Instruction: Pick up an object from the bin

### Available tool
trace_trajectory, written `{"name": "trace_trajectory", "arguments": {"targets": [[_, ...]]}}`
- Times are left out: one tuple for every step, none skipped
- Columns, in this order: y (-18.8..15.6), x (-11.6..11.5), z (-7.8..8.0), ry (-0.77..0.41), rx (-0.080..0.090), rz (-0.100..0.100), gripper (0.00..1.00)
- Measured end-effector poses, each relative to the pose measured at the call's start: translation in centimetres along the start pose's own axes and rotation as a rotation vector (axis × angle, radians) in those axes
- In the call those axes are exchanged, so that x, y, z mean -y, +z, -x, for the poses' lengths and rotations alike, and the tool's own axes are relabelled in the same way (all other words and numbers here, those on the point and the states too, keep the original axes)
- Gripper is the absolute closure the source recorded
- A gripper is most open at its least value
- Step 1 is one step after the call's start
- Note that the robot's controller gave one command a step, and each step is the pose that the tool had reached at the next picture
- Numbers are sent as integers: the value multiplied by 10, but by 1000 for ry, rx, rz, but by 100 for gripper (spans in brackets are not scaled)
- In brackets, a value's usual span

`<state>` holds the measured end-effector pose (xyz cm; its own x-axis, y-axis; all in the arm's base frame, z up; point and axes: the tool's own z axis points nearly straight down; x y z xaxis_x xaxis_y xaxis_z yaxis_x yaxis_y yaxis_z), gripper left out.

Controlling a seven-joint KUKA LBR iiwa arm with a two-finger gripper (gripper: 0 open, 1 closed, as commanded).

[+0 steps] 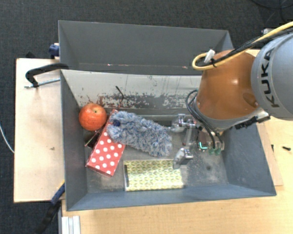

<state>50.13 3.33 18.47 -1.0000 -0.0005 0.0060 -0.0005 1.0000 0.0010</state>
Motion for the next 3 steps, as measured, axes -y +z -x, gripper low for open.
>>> {"name": "trace_trajectory", "arguments": {"targets": [[-3,0,2,1,7,0,0],[109,-6,1,-314,26,-1,100],[109,-6,1,-314,27,0,100]]}}
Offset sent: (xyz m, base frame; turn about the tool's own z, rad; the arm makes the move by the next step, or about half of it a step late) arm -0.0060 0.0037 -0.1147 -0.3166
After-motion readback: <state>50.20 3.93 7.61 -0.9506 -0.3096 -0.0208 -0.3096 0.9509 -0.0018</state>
